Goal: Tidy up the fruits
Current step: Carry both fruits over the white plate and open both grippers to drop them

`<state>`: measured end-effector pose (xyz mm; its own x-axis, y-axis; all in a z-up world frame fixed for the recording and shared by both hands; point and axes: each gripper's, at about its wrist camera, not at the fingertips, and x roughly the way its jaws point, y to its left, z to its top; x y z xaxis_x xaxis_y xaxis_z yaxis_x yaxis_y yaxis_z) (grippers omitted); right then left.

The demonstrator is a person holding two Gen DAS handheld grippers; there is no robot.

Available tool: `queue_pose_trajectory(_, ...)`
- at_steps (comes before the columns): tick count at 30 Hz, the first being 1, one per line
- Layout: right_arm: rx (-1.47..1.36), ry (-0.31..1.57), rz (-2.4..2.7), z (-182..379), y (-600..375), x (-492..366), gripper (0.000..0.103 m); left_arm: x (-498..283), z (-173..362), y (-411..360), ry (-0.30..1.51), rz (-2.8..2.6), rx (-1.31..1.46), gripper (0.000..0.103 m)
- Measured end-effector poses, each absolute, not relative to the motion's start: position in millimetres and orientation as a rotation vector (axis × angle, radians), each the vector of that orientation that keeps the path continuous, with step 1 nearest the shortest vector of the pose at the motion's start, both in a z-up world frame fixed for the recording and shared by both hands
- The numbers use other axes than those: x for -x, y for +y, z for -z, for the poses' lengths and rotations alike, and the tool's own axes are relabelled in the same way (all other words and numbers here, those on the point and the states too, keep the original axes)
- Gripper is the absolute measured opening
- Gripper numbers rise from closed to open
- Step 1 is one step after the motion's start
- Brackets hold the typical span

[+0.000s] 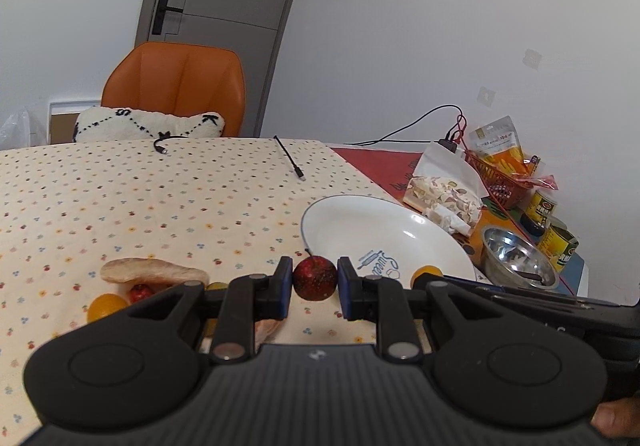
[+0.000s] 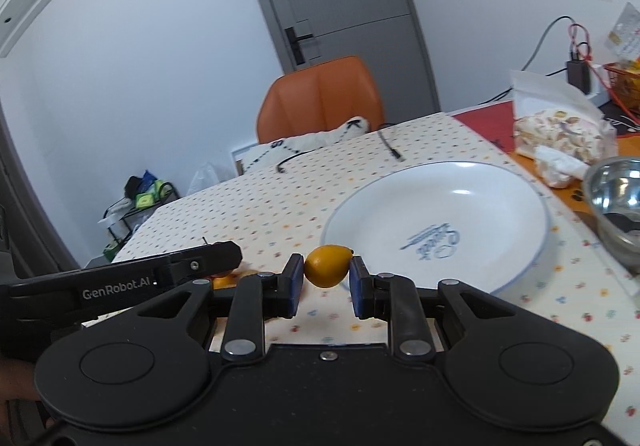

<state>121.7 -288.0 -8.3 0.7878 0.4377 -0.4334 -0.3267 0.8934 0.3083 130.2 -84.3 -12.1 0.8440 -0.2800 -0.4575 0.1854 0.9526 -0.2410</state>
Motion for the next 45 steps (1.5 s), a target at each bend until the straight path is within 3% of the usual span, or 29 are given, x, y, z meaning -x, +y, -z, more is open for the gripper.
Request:
queue_pose_trajectory(33,-0.223,0.53,-0.23,33,-338,-141,0.024,-187,41,-154,0.595,0.33,0.129,0.022)
queue_pose_trajectory(45,-0.229,0.515,-0.223,32,-340,-135,0.035,-182,35,-143,0.591,0.262,0.128,0.029)
